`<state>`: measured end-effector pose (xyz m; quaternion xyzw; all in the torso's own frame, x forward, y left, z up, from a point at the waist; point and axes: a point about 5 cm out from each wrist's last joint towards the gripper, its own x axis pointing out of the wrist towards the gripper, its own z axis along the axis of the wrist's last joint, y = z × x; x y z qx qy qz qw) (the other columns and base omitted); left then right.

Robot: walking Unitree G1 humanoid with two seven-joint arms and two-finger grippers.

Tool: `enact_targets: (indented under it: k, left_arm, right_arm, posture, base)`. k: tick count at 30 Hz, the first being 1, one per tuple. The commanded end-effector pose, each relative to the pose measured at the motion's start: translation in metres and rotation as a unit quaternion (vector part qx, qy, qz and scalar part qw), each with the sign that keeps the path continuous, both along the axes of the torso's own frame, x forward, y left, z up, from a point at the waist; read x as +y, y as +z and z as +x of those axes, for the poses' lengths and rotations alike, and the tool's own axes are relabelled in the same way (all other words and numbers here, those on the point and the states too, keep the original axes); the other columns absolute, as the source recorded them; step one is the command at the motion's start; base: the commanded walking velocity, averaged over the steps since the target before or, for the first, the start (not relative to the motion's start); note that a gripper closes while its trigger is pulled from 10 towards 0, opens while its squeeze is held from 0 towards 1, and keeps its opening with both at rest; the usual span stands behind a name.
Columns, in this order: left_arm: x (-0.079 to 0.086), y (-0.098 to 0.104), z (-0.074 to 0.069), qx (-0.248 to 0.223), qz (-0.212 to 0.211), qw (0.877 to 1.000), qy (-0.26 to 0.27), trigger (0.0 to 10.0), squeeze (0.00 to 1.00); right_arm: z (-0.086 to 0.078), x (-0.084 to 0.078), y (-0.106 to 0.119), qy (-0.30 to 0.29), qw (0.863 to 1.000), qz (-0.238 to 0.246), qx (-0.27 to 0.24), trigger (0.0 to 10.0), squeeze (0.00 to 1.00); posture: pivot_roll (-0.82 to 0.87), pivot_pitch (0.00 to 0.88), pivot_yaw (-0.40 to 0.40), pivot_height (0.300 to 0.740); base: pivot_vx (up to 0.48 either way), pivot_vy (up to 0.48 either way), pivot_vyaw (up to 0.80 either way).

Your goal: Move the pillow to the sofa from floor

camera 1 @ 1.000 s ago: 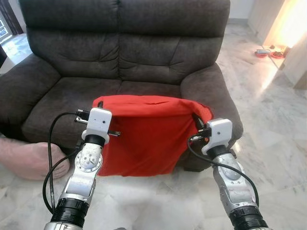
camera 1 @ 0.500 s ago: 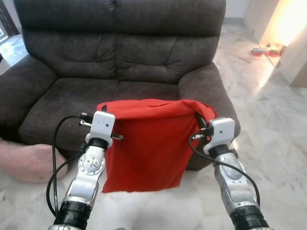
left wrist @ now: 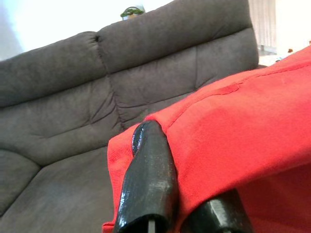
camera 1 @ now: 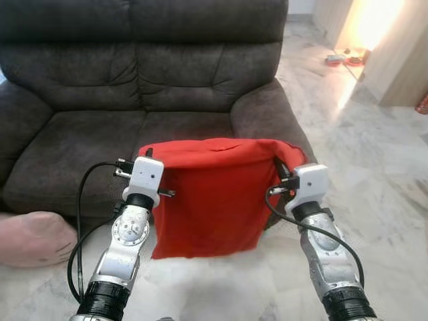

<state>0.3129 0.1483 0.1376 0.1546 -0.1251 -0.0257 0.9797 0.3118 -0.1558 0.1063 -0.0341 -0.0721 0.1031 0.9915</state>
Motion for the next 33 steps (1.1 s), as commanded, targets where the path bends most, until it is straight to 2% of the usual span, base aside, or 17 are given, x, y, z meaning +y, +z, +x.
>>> enact_targets:
  k: [1,6,13,17,33]
  left_arm:
    - [0.0001,0.0186,0.0020,-0.047,-0.002,0.999,0.003,10.0,0.00]
    - [0.0004,0.0185,0.0021,-0.047,-0.001,0.999,0.007,10.0,0.00]
    - [0.0010,0.0183,0.0021,-0.047,-0.001,0.999,0.012,10.0,0.00]
    - [0.0015,0.0183,0.0020,-0.048,0.000,0.999,0.013,10.0,0.00]
    - [0.0009,0.0244,0.0003,-0.063,0.008,0.998,0.006,10.0,0.00]
  right_arm:
    - [0.0024,0.0021,0.0153,0.005,0.999,0.002,-0.035,10.0,0.00]
    - [0.0011,0.0045,0.0155,0.020,0.999,-0.010,-0.036,10.0,0.00]
    - [0.0001,0.0065,0.0160,0.029,0.999,-0.012,-0.039,10.0,0.00]
    - [0.0007,0.0053,0.0158,0.026,0.999,-0.005,-0.037,10.0,0.00]
    - [0.0017,0.0055,0.0197,0.021,0.999,0.004,-0.043,10.0,0.00]
  posture:
    - [0.13,0.019,-0.029,0.740]
    - [0.13,0.021,-0.029,0.740]
    - [0.13,0.023,-0.032,0.740]
    - [0.13,0.025,-0.033,0.740]
    - [0.13,0.030,-0.036,0.740]
  base:
    - [0.000,-0.319,0.00]
    - [0.000,-0.318,0.00]
    - [0.000,-0.321,0.73]
    - [0.000,-0.304,0.00]
    - [0.000,0.000,0.00]
